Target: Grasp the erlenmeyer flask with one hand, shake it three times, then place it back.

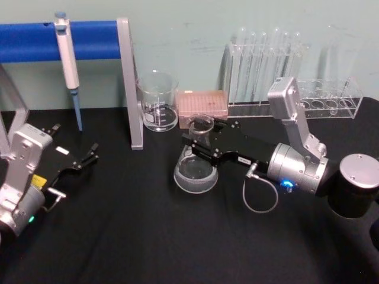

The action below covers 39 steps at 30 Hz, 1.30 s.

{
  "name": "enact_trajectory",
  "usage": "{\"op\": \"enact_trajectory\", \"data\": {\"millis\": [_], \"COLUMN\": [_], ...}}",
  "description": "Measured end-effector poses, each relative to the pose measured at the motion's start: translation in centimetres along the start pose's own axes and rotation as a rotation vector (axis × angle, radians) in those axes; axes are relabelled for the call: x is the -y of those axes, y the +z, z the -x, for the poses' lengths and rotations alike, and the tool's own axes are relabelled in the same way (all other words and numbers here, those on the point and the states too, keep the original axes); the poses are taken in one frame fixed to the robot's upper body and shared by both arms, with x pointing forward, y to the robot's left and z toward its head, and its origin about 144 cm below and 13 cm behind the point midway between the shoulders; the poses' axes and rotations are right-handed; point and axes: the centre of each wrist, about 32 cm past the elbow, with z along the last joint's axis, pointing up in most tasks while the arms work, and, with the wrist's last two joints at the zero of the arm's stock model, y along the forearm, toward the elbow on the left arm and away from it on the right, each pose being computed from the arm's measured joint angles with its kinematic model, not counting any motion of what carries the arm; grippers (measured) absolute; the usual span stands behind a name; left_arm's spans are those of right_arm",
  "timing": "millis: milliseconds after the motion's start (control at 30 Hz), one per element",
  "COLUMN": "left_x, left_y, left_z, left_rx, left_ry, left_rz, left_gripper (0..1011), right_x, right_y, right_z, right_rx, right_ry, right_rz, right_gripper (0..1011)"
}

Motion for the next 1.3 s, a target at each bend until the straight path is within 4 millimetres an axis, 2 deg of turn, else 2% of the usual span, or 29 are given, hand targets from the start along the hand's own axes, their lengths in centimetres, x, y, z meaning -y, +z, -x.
{"op": "enact_trajectory", "data": {"millis": [600, 1300], "left_x": [0.0, 0.0], "left_y": [0.0, 0.0], "left_z": [0.0, 0.0], "left_rx": [0.000, 0.000], "left_ry": [0.000, 0.000], "left_rz": [0.000, 0.000], "left_gripper": [1001, 1001], "right_x": [-1.3, -1.6], "right_y": [-2.0, -2.5], "right_z": [-0.7, -0.6], "right_rx": [-0.014, -0.023], "right_ry": [0.021, 0.029], "right_rz": [0.038, 0.067], "right_gripper": [457, 457]}}
